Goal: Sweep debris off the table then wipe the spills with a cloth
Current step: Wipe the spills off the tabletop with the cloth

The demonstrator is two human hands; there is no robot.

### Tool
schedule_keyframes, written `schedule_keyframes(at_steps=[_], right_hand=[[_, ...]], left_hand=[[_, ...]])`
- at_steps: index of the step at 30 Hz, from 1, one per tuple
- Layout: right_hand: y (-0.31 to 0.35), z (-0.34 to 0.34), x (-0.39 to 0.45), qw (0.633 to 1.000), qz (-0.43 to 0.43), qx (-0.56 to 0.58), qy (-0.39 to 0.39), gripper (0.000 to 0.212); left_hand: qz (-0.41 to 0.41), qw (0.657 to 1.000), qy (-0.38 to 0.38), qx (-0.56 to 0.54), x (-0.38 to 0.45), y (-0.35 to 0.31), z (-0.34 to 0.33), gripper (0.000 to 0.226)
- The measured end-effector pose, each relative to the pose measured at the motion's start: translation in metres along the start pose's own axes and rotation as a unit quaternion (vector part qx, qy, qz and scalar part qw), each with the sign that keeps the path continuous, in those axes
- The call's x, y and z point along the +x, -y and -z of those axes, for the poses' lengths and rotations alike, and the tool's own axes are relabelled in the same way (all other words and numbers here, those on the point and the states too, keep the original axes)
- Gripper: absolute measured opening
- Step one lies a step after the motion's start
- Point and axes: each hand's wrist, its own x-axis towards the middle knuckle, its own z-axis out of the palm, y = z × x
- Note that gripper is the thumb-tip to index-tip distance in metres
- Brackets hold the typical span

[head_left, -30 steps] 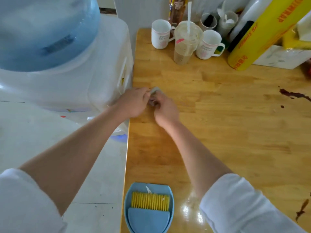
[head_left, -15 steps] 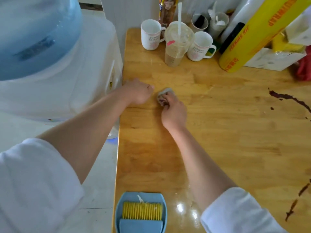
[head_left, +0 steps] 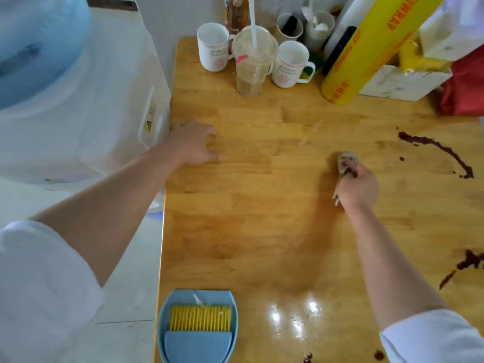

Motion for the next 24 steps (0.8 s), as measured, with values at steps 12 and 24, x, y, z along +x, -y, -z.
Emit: schedule_keyframes(at_steps=[12,24], right_hand=[[-0.037,0.004,-0.061,0.9,0.294,-0.007,0.323,0.038],[-0.089,0.037,-0.056,0.927,0.317,-0.028,0.199,0.036]], left_hand=[[-0.097,0.994,0.035,0.045,-0.013,-0.144,-0.041,0.062],[0.008,0.998,0.023,0.06,-0.01,-0.18,-0.062,0.086]])
